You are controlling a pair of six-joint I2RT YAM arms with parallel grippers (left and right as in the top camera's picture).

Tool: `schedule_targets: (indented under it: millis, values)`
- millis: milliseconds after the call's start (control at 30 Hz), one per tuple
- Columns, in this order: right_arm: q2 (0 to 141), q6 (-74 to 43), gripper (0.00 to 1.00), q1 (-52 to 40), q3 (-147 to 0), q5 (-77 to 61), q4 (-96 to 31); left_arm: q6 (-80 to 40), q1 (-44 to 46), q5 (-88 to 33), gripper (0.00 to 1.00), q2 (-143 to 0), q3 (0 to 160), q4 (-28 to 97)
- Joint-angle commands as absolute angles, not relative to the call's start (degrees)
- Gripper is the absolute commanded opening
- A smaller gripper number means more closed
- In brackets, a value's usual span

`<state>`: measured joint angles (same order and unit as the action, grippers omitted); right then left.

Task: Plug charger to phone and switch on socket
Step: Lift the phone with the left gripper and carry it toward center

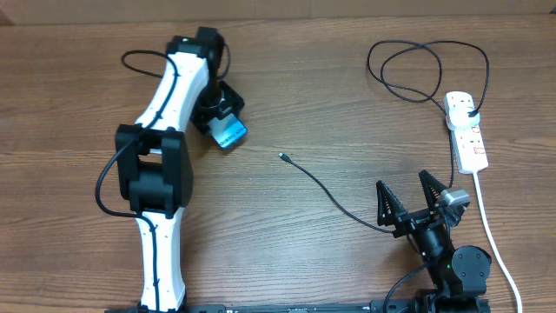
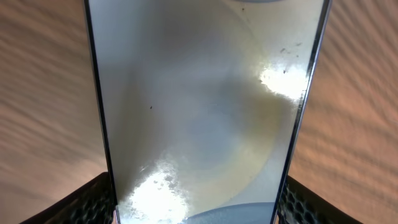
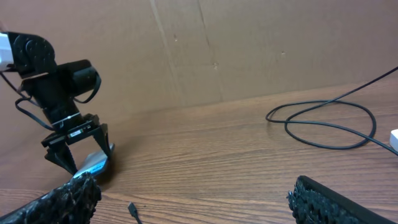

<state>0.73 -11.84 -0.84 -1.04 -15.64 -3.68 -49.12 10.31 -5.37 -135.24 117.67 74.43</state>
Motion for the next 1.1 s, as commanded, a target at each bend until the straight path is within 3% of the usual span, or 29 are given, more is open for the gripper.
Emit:
schedule_targets:
  millis: [0, 300, 800, 867, 1067]
  values:
    - [0.16, -11.99, 1.0, -1.13, -0.45, -15.0, -3.33, -48.18, 12.8, -5.89, 0.04, -134.98, 119.2, 75.94]
    - [0.16, -11.99, 1.0, -1.13, -0.45, -15.0, -3.33, -47.07, 18.15, -14.7, 0.04, -134.98, 119.17, 76.34]
    - [0.19, -13.04, 1.0, -1.13, -0.45, -16.97, -3.27, -47.16, 21.15, -15.11, 0.04, -134.98, 119.17, 76.31]
    - [0.16, -18.48, 1.0, -1.13, -0.45, -18.81, -3.22, -47.16, 21.15, -15.14, 0.04, -134.98, 119.17, 76.31]
    - [0.16, -50.96, 1.0, -1.13, -0.45, -30.48, -3.07, -46.28, 20.88, -21.58, 0.04, -134.98, 119.2, 75.26]
